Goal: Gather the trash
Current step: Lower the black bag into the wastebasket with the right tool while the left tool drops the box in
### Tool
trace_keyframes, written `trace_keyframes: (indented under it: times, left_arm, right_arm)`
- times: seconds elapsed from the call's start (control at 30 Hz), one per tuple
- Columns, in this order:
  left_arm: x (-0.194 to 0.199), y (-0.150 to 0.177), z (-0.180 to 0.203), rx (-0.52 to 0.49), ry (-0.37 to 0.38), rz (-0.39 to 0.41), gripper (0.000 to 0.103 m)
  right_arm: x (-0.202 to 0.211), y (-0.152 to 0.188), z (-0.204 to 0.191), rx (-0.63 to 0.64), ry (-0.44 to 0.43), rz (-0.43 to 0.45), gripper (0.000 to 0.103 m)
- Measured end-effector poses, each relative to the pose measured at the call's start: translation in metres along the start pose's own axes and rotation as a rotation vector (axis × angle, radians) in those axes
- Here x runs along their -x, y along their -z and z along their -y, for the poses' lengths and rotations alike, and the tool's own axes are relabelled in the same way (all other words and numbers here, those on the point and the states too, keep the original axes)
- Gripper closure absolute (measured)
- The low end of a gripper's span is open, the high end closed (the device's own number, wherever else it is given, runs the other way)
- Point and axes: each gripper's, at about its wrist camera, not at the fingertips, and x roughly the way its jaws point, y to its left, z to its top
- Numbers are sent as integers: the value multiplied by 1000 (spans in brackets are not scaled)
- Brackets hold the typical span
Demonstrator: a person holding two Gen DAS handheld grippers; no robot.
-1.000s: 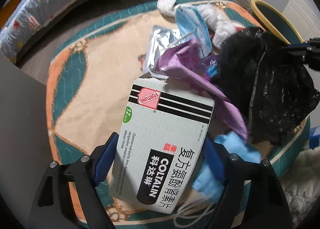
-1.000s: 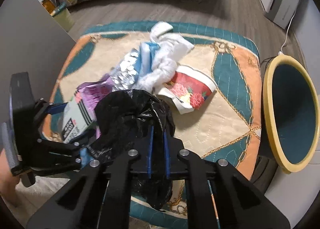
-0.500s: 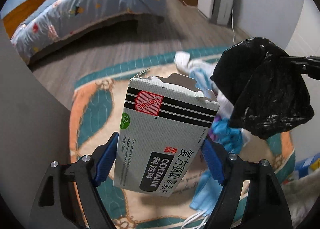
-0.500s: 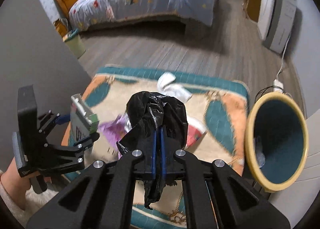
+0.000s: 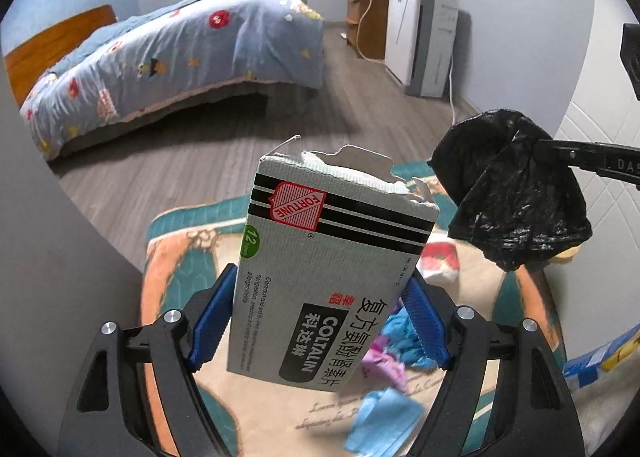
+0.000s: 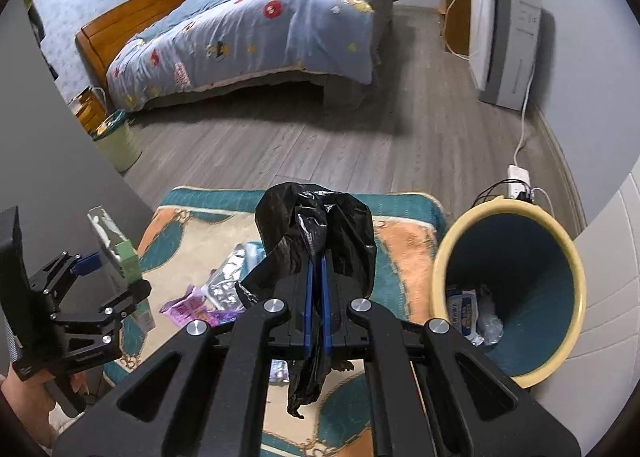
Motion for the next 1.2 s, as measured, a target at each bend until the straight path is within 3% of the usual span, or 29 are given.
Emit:
trace_keyframes:
  times: [0.5, 0.83, 1.2]
  left_arm:
    - [-19, -22, 61, -66, 54, 14, 24]
    - [-33, -27, 101, -139, 74, 3, 24]
    - [-34, -34, 152, -217, 143, 21, 24]
  right_arm:
    - [20, -2, 72, -88, 52, 37, 100]
    - [36, -3, 128, -132, 149, 71, 100]
    - [20, 3, 172, -187, 182, 27, 100]
